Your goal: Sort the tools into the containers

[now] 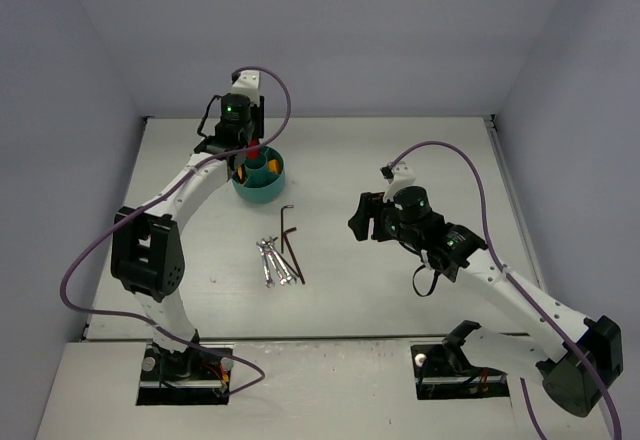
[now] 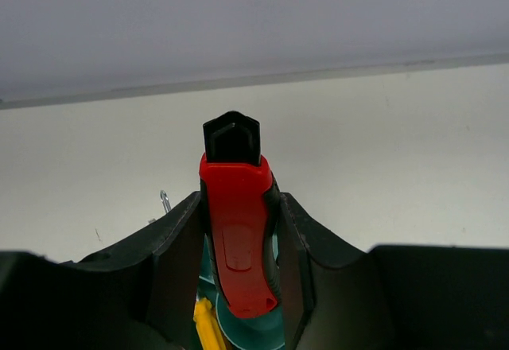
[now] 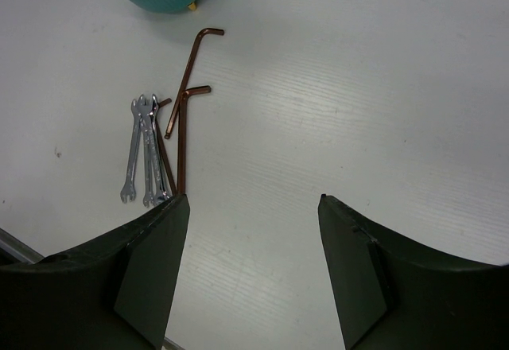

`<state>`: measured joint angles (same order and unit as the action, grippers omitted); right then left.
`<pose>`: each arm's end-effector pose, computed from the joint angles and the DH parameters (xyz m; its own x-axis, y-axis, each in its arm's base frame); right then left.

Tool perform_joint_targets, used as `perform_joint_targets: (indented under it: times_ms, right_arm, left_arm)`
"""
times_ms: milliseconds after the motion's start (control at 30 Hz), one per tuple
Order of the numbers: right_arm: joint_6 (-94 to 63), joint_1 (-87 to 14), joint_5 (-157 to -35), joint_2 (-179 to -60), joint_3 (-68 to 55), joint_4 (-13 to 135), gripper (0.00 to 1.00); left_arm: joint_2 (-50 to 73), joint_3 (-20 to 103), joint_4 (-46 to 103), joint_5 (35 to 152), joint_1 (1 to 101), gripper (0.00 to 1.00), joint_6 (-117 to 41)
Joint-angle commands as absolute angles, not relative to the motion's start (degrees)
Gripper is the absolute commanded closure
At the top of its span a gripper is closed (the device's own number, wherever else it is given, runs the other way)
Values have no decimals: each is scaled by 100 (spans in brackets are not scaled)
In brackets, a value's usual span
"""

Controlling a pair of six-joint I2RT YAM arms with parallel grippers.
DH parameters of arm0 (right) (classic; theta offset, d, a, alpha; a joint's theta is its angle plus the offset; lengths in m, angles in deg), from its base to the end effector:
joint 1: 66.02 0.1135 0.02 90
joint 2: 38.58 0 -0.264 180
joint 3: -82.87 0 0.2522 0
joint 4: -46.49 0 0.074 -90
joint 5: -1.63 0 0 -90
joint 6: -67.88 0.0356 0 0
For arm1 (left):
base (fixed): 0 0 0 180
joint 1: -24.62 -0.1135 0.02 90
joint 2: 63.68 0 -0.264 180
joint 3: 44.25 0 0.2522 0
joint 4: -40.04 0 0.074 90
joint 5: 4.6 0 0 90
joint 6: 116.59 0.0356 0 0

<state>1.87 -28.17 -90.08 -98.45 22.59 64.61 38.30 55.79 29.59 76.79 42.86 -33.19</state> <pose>0.1921 0.1506 0.3103 -0.4779 0.1433 -0.8666 -0.4832 0.7810 0.3956 0.4134 -0.1306 0.3398 -0.2220 -0.0465 -0.9739 0.1460 0.9860 -0.0804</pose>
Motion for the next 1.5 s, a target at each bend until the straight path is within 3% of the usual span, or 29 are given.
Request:
perform_joint_targets:
  times_ms: [0,233,467,633,800,1100,1233,1367,1467]
  right_arm:
    - [197,-2858,-8880,-9861,2015,6227,36]
    - [188,-2858,-9006,-9879,2085,6218,36]
    - [214,-2858,-9108,-9959,2133,6218,36]
    - [159,-2857,-9220,-10132,2137,6218,36]
    - [92,-2812,-9335,-10417,2043,6218,35]
    - [-14,-2587,-9342,-10971,1695,6220,38]
    - [-76,-2424,-9246,-11427,1361,6227,45]
    - [-85,-2207,-9122,-12024,1039,6237,61]
    - [-85,-2008,-9065,-12551,719,6271,67]
  left_arm:
    - [3592,5462,3664,7766,4237,99,-3467]
    - [3590,5061,3921,7845,4237,98,-3486]
    - [3532,4794,4048,7854,4246,85,-3620]
    - [3359,4624,4016,7747,4246,63,-3765]
    - [3098,4379,4001,7777,4261,52,-3972]
    - [2381,4272,3257,7760,4334,46,-4448]
    - [2077,4776,1767,7491,4369,43,-4963]
    - [1880,5101,192,7715,4372,41,-5451]
    - [1661,5031,-589,7972,4378,32,-5662]
